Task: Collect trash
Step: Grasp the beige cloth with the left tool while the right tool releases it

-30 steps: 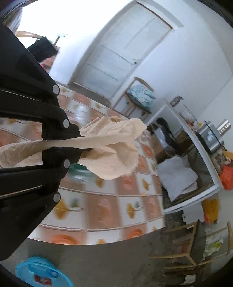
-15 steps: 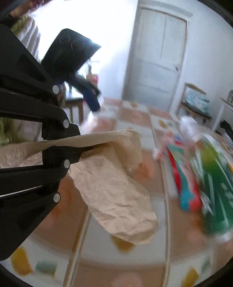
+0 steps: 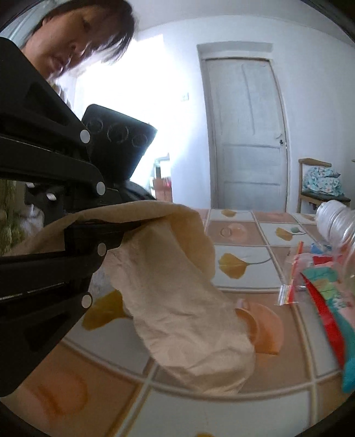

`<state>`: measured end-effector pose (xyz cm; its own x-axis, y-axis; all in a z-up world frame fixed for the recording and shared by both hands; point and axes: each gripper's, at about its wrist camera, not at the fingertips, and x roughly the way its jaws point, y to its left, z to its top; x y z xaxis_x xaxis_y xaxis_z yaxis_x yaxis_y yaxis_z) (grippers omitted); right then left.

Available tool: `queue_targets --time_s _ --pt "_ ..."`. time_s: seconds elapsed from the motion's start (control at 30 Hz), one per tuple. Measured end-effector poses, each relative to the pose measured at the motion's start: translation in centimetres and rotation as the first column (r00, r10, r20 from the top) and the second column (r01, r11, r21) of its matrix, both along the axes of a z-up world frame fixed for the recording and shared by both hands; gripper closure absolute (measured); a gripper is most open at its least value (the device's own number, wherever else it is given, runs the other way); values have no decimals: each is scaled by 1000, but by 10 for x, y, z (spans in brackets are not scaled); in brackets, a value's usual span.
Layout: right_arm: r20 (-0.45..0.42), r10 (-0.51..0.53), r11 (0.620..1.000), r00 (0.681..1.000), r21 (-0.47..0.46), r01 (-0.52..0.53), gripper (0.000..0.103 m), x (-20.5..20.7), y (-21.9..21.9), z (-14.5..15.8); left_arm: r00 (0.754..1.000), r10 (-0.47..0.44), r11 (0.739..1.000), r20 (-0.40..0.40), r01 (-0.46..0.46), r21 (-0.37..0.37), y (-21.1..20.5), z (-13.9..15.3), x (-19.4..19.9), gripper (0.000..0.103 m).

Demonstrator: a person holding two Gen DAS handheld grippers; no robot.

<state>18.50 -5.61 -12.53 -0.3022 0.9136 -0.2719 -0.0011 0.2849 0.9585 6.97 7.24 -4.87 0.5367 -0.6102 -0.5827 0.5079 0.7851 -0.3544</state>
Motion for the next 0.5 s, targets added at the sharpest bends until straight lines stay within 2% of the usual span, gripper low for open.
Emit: queue_targets --time_s 0.03,0.1,0.17,0.2,0.23,0.27,0.3,0.37,0.5 --pt "-13 -1 1000 1000 10 1 98 2 1 -2 1000 7 1000 -7 -7 -3 2 -2 2 47" --pt "-28 -3 1000 1000 18 3 98 4 1 -5 1000 10 1000 -14 -10 -9 5 -4 2 52" --pt "-31 -8 1000 999 18 9 96 6 -1 -6 1000 6 1000 -15 -6 -13 5 -4 1 62" --pt "-30 -14 1000 999 16 14 94 8 -5 -6 1000 7 1000 -18 -7 -5 4 -5 1 72" --pt "-27 -24 1000 999 7 25 94 10 -9 -5 1000 15 1000 -22 -14 13 3 -6 1 78" --pt "-14 -29 1000 999 -2 29 90 11 -9 -4 999 17 1000 -30 -17 20 3 -8 2 81" --pt "4 -40 999 999 -14 40 81 15 -11 -3 999 19 1000 -46 -18 20 5 -10 4 88" --pt "25 -63 997 998 -31 64 66 16 -22 2 998 30 999 -59 -28 26 7 -13 4 92" --pt "106 -121 988 987 -82 130 56 21 -48 17 996 54 998 -69 -51 46 10 -15 4 95"
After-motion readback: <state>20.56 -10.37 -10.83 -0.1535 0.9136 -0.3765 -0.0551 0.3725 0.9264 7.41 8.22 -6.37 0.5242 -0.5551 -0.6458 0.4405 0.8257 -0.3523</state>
